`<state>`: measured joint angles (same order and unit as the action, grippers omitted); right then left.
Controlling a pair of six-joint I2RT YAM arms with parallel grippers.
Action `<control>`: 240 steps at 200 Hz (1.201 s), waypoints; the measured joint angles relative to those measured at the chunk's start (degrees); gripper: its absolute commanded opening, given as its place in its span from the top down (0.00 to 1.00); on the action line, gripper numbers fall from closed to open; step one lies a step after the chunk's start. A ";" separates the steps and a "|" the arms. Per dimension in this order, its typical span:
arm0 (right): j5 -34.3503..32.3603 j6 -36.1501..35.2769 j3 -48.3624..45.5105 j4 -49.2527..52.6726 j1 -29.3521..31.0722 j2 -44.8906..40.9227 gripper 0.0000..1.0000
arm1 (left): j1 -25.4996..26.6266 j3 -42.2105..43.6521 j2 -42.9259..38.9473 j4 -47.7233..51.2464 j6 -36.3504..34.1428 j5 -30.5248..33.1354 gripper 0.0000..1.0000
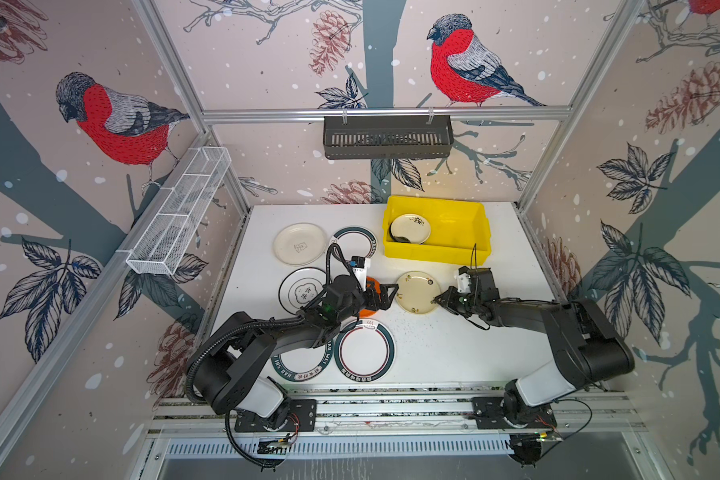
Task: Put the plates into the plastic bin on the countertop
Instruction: 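Close the right gripper on the character-print plate's rim and tilt it up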
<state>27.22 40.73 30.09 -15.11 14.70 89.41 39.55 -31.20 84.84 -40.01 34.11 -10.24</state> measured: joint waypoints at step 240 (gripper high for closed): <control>-8.44 -1.99 1.86 8.85 2.91 -24.37 1.00 | 0.07 2.36 -11.93 1.92 -5.77 10.84 0.02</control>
<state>18.79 38.74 31.94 -6.26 17.61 65.04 39.62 -28.84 72.90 -38.09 28.34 0.60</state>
